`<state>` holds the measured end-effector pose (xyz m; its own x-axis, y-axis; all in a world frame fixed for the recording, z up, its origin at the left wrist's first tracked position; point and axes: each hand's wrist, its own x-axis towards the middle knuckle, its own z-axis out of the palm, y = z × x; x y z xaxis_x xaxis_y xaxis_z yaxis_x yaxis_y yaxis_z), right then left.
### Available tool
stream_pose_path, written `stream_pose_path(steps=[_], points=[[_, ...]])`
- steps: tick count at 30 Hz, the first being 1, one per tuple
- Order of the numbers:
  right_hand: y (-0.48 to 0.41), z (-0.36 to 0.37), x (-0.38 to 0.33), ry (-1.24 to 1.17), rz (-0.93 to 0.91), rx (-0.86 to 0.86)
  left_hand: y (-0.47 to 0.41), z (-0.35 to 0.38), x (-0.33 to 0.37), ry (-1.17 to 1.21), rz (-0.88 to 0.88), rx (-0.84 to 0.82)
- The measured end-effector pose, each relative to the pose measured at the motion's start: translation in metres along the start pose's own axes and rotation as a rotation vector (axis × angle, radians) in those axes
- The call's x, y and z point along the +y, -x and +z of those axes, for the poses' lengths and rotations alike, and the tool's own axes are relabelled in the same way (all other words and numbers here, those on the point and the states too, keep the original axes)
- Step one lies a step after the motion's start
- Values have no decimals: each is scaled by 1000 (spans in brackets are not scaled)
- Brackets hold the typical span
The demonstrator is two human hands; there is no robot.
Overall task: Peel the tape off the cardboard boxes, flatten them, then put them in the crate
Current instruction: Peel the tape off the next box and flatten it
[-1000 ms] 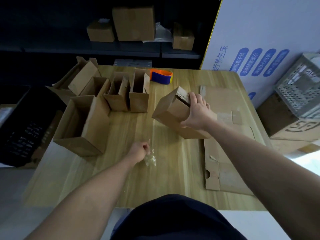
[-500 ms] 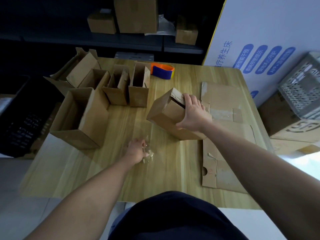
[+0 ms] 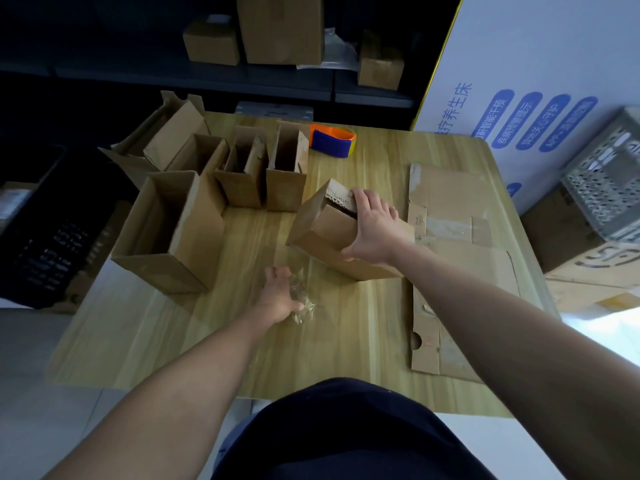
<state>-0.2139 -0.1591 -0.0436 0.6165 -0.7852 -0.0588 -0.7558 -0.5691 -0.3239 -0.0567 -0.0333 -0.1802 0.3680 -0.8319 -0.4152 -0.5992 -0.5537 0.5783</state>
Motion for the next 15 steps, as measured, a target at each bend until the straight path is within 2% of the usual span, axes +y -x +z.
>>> stream_pose_path(steps=[9, 12, 15], points=[[-5, 5, -14, 45, 12, -15, 5, -26, -8, 84, 52, -107], [-6, 5, -17, 56, 27, -15, 5, -37, -6, 255, 64, 15], [-7, 4, -16, 43, 51, -2, 3, -53, 7, 414, 149, 223]])
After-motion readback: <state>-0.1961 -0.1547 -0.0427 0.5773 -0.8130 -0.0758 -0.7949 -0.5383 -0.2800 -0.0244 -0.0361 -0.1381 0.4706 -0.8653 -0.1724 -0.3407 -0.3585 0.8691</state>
